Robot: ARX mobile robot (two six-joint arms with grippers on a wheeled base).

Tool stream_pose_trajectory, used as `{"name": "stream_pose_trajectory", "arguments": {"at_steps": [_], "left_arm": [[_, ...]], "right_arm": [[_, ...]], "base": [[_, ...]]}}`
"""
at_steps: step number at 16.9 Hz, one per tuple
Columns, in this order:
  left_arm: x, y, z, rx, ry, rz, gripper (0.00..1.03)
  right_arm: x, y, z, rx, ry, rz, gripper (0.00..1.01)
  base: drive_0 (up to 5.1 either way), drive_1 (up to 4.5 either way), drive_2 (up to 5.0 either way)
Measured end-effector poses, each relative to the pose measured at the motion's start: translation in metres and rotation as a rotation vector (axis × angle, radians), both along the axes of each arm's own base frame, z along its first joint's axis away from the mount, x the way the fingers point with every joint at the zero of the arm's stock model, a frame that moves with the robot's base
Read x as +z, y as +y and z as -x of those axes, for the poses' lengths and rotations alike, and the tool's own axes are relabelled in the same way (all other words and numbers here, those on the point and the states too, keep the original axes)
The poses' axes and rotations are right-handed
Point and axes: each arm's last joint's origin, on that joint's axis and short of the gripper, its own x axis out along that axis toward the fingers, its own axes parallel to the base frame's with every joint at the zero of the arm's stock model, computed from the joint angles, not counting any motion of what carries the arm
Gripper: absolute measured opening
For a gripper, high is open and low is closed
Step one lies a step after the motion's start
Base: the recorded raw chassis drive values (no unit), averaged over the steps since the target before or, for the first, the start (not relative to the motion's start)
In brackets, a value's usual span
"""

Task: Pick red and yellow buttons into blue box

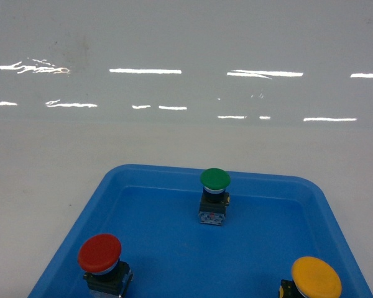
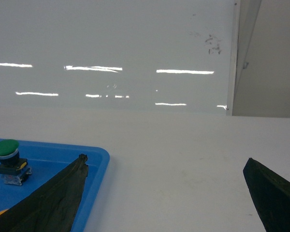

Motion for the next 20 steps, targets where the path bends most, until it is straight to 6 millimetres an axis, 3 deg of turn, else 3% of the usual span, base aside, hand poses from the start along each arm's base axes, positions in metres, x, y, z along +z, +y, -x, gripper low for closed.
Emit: {"name": "stream_pose_trajectory", "arguments": {"at_steps": [20], "left_arm": [[0.0000,0.0000,0.0000,-0.001,0.000,0.000,0.98]], "right_arm": [[-0.0001,0.0002,-0.0001,0.006,0.001,0.000,0.98]], "base": [[0.0,0.00,0.0]]}}
